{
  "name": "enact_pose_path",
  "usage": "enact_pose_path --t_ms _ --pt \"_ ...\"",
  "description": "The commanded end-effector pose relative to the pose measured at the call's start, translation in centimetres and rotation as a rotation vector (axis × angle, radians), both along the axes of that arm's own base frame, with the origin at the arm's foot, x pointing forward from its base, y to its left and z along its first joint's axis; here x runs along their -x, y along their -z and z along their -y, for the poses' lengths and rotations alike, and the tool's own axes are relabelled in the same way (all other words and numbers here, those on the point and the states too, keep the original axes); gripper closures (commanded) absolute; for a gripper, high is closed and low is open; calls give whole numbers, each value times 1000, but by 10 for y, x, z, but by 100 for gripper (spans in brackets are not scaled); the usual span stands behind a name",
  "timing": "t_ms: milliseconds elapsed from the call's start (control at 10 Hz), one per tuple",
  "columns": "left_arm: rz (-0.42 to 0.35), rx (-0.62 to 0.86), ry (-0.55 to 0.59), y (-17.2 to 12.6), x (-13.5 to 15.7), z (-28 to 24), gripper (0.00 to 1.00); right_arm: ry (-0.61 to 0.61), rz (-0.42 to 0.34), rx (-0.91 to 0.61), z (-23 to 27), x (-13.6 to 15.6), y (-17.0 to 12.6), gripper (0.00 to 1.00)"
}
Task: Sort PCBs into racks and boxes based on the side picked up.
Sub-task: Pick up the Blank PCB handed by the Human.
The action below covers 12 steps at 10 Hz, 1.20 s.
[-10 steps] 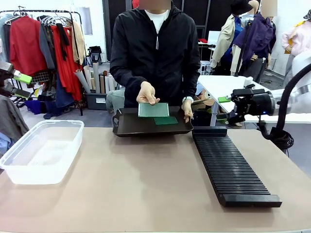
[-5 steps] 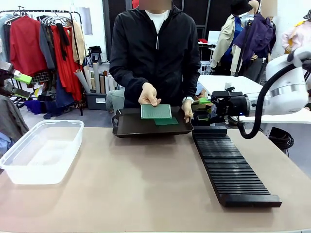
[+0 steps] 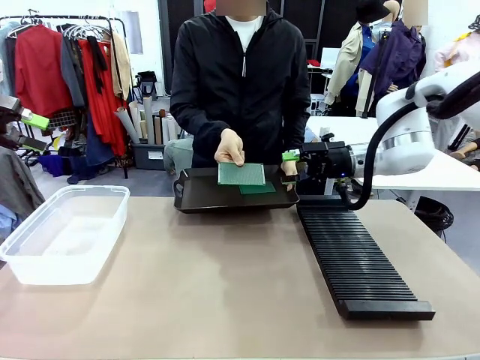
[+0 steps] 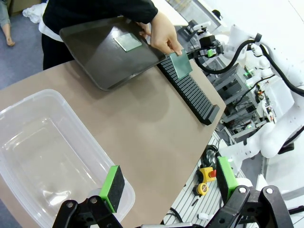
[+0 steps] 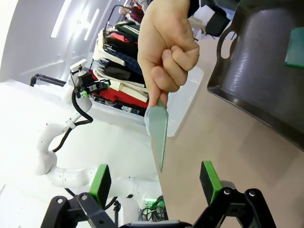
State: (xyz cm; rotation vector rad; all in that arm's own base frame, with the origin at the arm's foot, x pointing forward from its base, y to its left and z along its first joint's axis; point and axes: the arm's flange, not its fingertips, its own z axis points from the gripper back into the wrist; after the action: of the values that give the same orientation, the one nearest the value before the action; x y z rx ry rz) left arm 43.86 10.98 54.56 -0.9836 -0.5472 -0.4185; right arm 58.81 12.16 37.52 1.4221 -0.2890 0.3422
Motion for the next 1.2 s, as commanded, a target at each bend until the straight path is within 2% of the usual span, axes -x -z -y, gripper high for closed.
enact_pose_path --t_ms 0,500,800,1000,1100 --pt "2 7 2 -1 1 0 0 -16 -5 -35 -18 -16 6 0" --pt "2 7 2 -1 1 0 0 -21 -30 -98 -57 -37 20 0" --pt "2 7 2 -1 1 0 0 -17 -20 -82 -71 -37 18 0" --pt "2 7 2 -1 1 0 0 -21 -14 -75 -71 -36 20 5" --pt "2 7 2 -1 1 0 0 -15 -16 -73 -70 -36 20 11"
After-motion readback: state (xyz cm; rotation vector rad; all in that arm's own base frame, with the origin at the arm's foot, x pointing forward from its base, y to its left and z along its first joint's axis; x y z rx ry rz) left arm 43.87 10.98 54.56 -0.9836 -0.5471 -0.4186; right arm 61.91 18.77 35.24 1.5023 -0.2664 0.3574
